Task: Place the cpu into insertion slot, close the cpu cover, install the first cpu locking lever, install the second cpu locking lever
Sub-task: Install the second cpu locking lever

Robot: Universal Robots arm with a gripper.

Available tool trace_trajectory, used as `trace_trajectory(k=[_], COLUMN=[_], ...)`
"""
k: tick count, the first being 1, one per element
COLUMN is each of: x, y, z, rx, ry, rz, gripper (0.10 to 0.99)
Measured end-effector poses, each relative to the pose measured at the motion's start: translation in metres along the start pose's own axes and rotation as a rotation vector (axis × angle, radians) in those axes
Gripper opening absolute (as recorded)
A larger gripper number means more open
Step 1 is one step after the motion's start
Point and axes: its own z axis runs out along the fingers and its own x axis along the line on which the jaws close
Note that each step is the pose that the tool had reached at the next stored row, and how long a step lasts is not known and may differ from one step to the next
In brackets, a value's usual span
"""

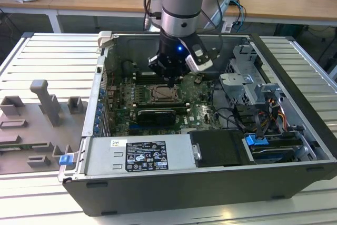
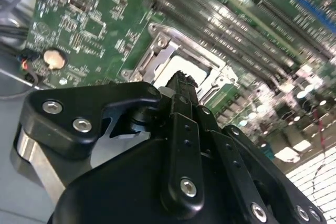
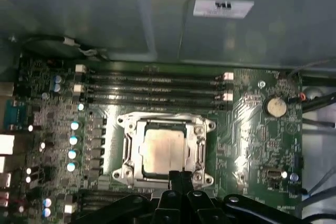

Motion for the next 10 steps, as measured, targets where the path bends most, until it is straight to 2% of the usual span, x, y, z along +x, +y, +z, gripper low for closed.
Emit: trace_trajectory(k=[1,3,6,10], x=[0.0002,0.0009,0.0041,0.0264], y=[-0.0028,-0.0156,-0.0197,-0.0206], z=[0.0003,0.0030,0.0043,0.0089], rx=[0.000,0.000,-0.002,-0.009], ry=[0.0005,0.0008,0.0021,0.0028], rz=[0.000,0.000,-0.014,-0.027], gripper=[0.106,0.106,0.106,0.106])
